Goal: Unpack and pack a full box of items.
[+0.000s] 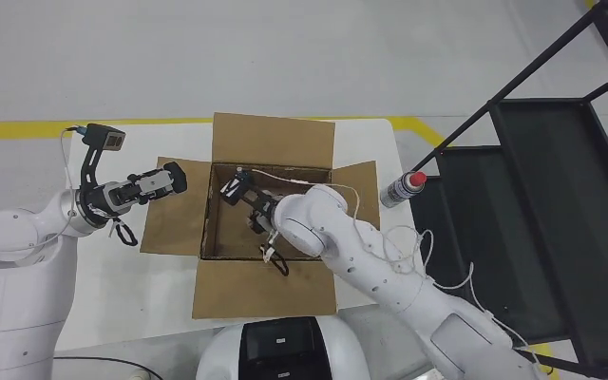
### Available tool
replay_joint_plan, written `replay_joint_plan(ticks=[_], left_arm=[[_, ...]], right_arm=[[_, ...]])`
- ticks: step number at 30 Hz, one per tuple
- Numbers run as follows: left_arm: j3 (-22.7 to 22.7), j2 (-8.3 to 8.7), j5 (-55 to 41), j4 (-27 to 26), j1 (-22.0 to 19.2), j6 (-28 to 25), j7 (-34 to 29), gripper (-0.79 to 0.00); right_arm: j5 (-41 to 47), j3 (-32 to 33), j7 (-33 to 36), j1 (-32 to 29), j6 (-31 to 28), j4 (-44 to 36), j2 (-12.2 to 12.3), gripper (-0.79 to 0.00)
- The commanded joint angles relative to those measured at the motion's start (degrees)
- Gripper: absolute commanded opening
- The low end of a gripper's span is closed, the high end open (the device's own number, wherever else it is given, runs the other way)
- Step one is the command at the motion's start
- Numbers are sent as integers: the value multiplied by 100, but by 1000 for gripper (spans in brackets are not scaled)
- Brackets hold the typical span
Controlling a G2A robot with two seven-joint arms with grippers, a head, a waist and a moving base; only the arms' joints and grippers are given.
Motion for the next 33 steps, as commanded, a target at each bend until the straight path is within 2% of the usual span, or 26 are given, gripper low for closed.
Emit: replay_joint_plan(ticks=[1,5,10,15,33], left_arm=[[0,0,0,0,0,0,0,0],[0,0,0,0,0,0,0,0],[0,0,0,0,0,0,0,0],[0,0,0,0,0,0,0,0],[0,0,0,0,0,0,0,0]], right_arm=[[4,274,123,-322,-227,-544,94,-785],[199,884,291,-891,-650,-1382,265,-785],[528,1701,221,-1549,-909,-2089,430,-785],[842,2255,-60,-1954,-863,-2231,513,-785],[933,2333,-130,-1990,-875,-2205,526,-785]])
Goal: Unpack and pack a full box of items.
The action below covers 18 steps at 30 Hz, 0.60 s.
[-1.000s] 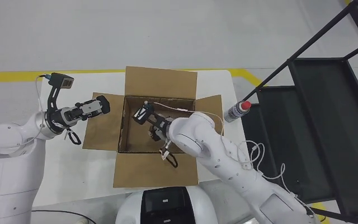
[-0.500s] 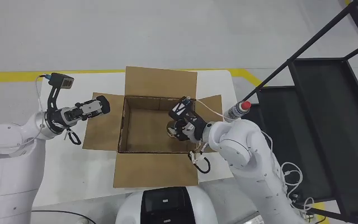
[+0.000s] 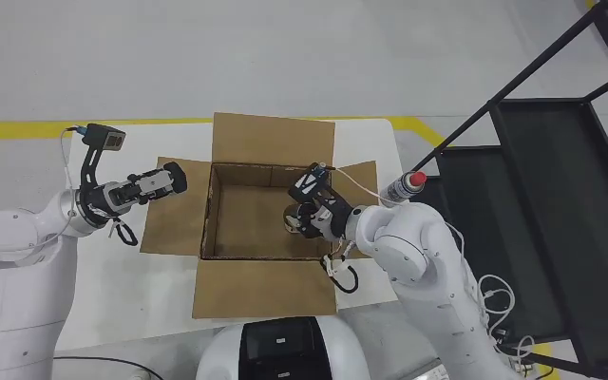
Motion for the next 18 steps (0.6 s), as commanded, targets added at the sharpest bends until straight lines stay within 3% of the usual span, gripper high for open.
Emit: replay_joint_plan(ticks=[1,10,18], left_arm=[[0,0,0,0,0,0,0,0],[0,0,0,0,0,0,0,0],[0,0,0,0,0,0,0,0]], right_arm=[[0,0,0,0,0,0,0,-785],[29,33,-116,-64,9,7,13,-785],[554,851,542,-523,-26,-690,162,-785]])
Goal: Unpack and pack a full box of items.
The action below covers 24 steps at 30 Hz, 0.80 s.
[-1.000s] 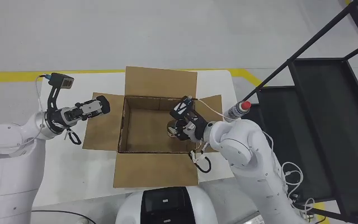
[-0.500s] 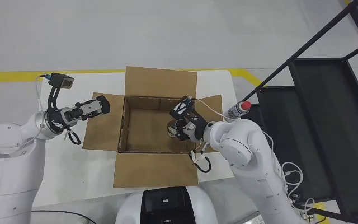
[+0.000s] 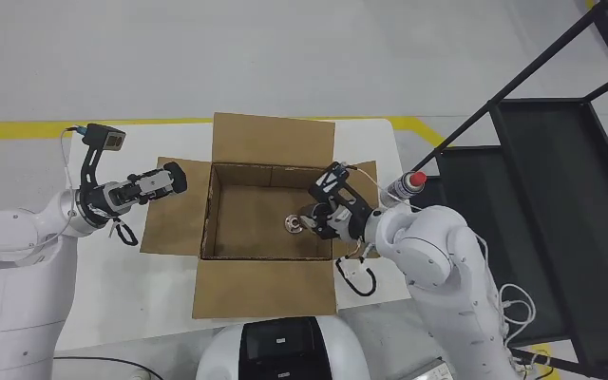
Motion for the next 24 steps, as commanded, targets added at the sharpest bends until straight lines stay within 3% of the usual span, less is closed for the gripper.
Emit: replay_joint_plan(ticks=[1,5,9,18,24], left_arm=[[0,0,0,0,0,0,0,0],[0,0,0,0,0,0,0,0],[0,0,0,0,0,0,0,0],[0,0,0,0,0,0,0,0],[0,0,0,0,0,0,0,0]], right_arm=[[137,245,219,-151,-41,-242,41,-785],[481,783,649,-481,-109,-771,127,-785],[967,1371,788,-503,-250,-771,200,-785],[1713,3093,718,-745,11,-771,338,-785],[1918,3725,765,-1266,138,-771,398,-785]])
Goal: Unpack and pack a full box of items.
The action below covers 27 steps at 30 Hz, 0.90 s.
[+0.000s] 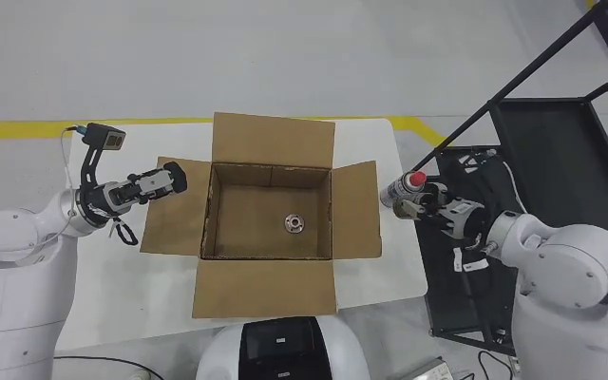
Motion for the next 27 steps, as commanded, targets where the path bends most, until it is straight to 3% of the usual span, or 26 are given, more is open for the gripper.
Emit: replay_joint_plan(ticks=[1,9,18,27], left_arm=[[0,0,0,0,0,0,0,0],[0,0,0,0,0,0,0,0],[0,0,0,0,0,0,0,0],[0,0,0,0,0,0,0,0]], right_arm=[[-40,65,14,-192,32,0,14,-785],[-718,-288,-415,-649,102,543,60,-785],[-1918,-1025,-1233,-603,580,1379,87,-785],[-2358,-1528,-1552,-323,690,2227,114,-785]])
